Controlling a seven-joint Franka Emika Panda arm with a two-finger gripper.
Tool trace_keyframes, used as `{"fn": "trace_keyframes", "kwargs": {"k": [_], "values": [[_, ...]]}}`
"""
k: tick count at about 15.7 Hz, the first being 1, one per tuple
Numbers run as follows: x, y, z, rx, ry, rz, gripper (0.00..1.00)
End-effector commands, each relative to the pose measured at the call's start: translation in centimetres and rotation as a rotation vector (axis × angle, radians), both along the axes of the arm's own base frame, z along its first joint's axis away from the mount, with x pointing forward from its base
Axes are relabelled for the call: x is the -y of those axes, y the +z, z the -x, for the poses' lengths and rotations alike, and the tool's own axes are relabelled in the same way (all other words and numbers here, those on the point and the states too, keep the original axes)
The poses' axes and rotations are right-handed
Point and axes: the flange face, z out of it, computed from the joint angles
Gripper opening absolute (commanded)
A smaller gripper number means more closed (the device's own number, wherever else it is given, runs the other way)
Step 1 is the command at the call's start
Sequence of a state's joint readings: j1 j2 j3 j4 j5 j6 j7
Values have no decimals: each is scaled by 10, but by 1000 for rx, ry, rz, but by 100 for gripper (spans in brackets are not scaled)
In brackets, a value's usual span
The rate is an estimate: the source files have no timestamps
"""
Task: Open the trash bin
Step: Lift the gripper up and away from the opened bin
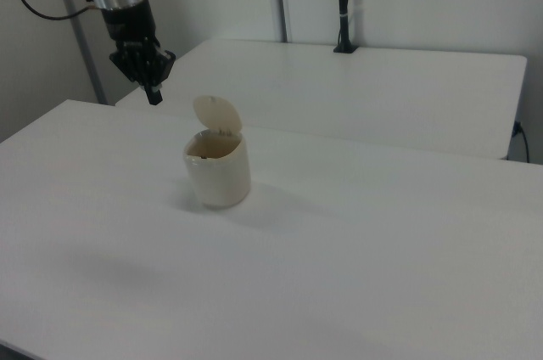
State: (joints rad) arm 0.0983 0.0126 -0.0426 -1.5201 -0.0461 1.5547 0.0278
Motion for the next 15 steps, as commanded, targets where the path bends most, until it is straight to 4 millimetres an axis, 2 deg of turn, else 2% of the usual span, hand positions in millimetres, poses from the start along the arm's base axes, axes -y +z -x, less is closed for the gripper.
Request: {"fn": "trace_keyframes", "kwargs": {"k": [1,2,7,15], "values": [[15,0,22,-25,-16,-1,93],[16,-1,22,-27,-17,13,100],[11,-4,21,-33,-13,32,100],[23,1,25,-38,-34,32,100]]}}
